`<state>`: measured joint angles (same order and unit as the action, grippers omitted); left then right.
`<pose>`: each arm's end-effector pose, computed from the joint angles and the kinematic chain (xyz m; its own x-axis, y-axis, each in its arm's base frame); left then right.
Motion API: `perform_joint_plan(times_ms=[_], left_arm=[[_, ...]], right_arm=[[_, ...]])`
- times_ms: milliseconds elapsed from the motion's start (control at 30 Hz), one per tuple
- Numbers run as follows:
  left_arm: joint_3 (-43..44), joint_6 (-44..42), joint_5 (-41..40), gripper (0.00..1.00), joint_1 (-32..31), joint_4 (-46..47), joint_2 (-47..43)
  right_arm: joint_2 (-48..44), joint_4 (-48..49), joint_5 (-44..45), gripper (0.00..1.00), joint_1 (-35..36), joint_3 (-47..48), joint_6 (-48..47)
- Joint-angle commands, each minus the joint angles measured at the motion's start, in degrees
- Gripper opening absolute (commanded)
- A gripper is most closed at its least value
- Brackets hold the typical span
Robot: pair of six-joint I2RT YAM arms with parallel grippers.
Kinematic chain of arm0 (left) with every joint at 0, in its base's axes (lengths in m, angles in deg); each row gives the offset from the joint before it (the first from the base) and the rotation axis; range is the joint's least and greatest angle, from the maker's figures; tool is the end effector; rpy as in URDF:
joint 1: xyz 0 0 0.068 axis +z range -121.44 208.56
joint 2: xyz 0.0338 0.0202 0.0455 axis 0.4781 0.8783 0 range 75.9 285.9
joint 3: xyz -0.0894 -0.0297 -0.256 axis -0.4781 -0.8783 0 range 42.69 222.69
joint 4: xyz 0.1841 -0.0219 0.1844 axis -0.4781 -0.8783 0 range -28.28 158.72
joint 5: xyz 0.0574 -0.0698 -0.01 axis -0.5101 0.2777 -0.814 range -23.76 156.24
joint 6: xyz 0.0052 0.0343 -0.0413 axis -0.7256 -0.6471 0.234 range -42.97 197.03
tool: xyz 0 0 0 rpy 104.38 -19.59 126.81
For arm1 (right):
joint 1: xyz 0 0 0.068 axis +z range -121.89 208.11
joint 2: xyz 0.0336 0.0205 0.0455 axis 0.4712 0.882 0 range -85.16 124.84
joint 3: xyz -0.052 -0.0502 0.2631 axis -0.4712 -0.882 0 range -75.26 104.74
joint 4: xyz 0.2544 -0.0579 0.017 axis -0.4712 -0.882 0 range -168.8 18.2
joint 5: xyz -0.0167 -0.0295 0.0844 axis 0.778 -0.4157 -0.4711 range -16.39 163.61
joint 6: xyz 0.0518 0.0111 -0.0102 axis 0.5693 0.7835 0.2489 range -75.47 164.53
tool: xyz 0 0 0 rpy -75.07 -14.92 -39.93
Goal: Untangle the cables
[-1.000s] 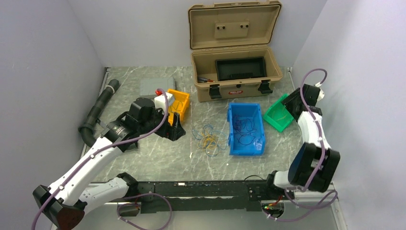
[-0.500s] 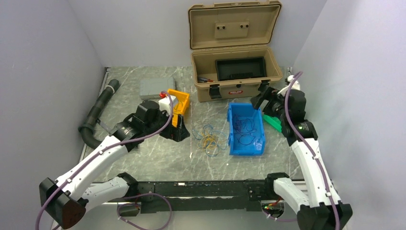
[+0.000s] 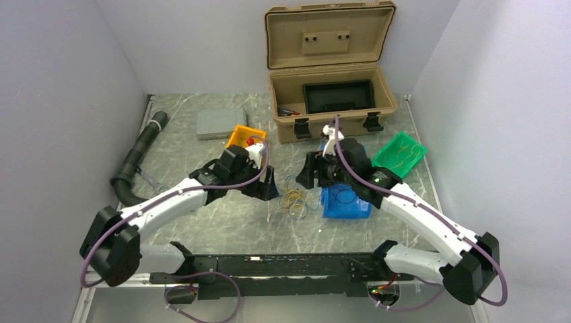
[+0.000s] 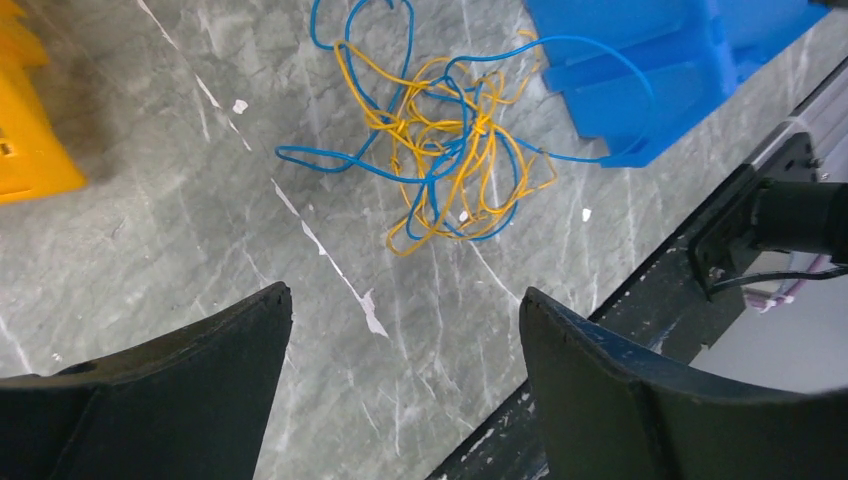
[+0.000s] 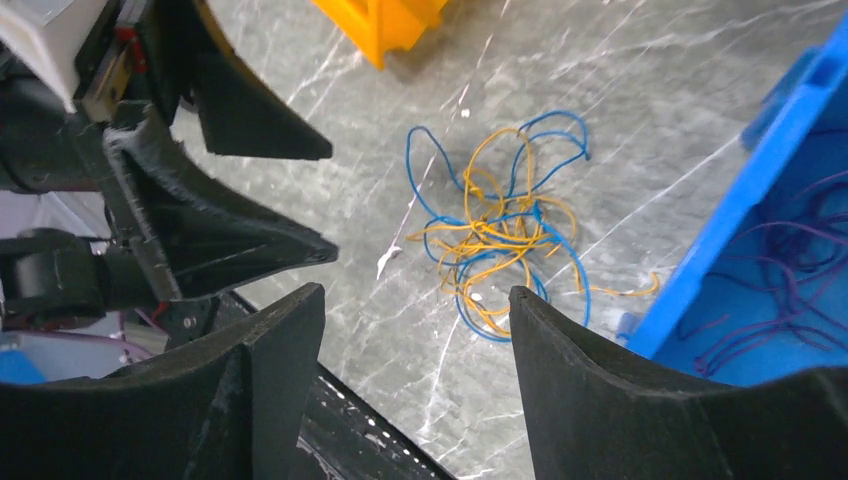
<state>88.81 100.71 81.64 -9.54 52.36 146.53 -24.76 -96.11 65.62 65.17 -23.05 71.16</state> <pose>0.2006 -0.1693 0.2446 -0.7739 0.1148 -0.6228 0.4827 0.7435 -0.4628 0.1828 0.1443 0.3088 -0.6928 0.0332 -0.7204 -0.4248 0.7885 0.4448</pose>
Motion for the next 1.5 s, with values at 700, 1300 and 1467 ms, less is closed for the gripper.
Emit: perform_joint_plan(times_ms=[700,1300,1467], left_arm=[[1.0,-5.1,-0.1,0.0,-5.2,11.0,10.1],[2.0,-7.1,0.1,0.38,-5.5,12.0,13.9],[2.9,-7.2,2.1,0.37,-5.6,12.4,15.6]], right_arm=[[-2.6,5.3,2.9,0.62,3.1,-7.0,0.0],[-3.7,7.2,2.8,0.64,3.1,-7.6,-1.7],[-4.0,6.7,3.2,0.64,3.0,-7.7,-2.0]])
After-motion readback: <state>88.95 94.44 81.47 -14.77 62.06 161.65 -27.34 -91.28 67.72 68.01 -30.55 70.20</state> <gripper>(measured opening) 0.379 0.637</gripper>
